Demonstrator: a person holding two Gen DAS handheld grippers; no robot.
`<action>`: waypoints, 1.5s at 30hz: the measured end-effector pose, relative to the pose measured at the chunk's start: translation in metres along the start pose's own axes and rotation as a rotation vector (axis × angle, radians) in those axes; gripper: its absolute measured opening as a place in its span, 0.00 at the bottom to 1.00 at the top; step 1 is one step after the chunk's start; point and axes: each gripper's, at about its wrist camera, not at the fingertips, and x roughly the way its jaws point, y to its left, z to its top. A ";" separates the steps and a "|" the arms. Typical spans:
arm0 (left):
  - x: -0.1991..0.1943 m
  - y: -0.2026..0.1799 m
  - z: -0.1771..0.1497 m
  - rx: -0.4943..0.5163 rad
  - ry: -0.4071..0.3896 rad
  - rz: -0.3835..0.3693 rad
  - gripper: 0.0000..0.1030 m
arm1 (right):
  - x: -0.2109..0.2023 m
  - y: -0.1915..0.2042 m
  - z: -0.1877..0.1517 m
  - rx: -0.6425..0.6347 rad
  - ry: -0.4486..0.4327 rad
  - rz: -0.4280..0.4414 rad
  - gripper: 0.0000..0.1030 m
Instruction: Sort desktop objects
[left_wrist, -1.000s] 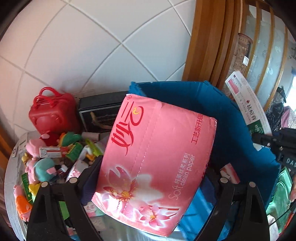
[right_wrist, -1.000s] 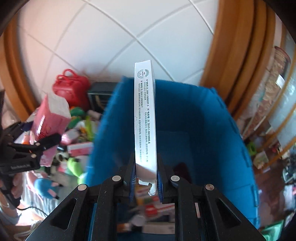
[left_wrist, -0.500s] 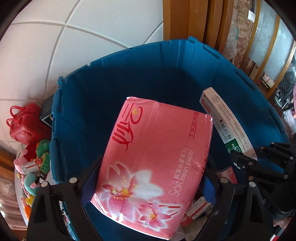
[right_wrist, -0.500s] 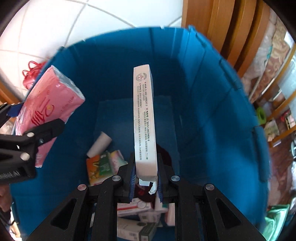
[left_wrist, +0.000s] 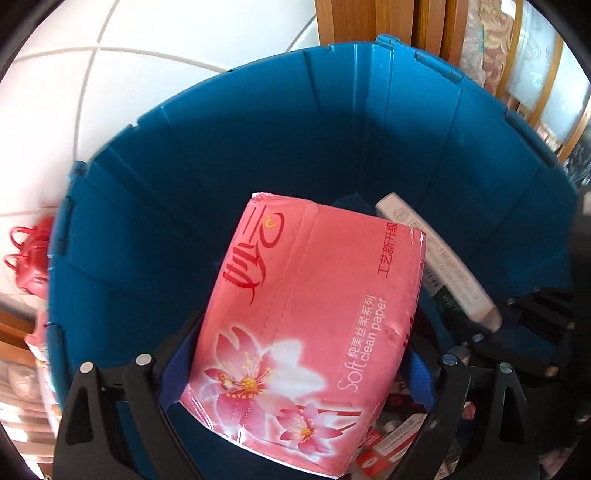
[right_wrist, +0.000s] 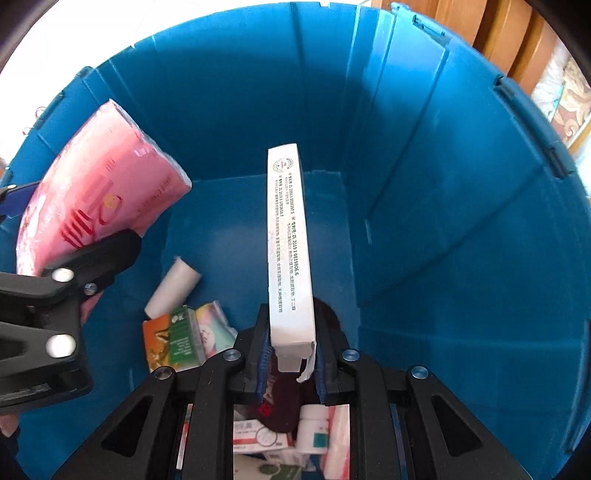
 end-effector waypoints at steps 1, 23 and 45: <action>0.001 0.003 0.003 -0.020 -0.003 -0.043 0.92 | 0.003 -0.001 0.001 0.005 0.007 -0.002 0.19; -0.038 0.020 0.001 -0.031 -0.119 -0.119 0.94 | -0.030 -0.006 -0.001 0.042 0.004 -0.027 0.99; -0.196 0.036 -0.154 -0.076 -0.281 -0.190 0.94 | -0.147 0.042 -0.112 -0.099 -0.192 0.016 1.00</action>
